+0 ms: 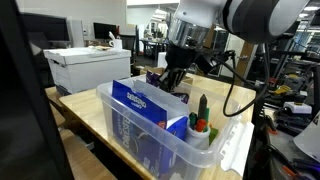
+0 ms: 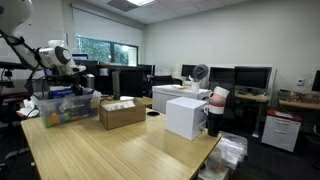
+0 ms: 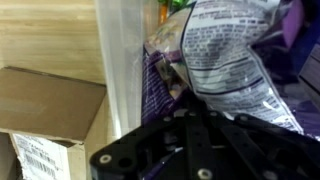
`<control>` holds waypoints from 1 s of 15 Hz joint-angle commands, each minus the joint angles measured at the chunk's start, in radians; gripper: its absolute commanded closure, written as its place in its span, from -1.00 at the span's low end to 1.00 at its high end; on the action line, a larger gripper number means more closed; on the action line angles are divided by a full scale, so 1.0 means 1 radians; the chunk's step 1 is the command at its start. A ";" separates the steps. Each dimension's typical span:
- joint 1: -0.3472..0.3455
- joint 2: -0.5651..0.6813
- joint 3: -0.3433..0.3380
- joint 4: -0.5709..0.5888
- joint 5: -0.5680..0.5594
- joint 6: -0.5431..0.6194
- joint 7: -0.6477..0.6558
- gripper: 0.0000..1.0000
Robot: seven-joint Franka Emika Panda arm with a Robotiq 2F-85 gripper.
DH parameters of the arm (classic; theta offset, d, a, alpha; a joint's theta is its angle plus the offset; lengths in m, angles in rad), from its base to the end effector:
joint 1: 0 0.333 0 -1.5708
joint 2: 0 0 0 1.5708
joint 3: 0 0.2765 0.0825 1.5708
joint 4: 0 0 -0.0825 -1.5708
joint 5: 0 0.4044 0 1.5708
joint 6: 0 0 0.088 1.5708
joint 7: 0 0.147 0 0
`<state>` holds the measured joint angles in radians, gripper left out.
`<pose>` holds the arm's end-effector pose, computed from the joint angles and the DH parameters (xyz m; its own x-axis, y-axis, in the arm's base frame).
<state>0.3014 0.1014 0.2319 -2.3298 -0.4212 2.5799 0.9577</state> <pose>0.4697 0.2779 0.2163 0.9612 -0.0764 0.2649 -0.0932 -0.9943 0.0513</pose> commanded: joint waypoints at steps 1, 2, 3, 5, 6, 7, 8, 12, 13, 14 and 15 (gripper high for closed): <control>0.022 0.016 0.003 -0.036 -0.005 0.015 -0.011 0.95; 0.026 0.019 0.007 -0.039 0.004 0.015 -0.024 0.95; 0.029 0.020 0.009 -0.041 0.005 0.015 -0.030 0.95; 0.034 0.028 0.016 -0.045 0.029 0.016 -0.061 0.95; 0.034 0.031 0.019 -0.046 0.041 0.014 -0.076 0.95; 0.035 0.033 0.022 -0.047 0.050 0.014 -0.092 0.95; 0.037 0.035 0.024 -0.049 0.054 0.012 -0.100 0.95; 0.044 0.040 0.030 -0.056 0.073 -0.003 -0.142 0.95; 0.046 0.038 0.030 -0.061 0.068 -0.008 -0.140 0.95; 0.049 0.036 0.030 -0.065 0.055 -0.011 -0.134 0.95; 0.051 0.034 0.029 -0.070 0.043 -0.015 -0.126 0.95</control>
<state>0.3330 0.1097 0.2489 -2.3498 -0.3946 2.5692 0.8512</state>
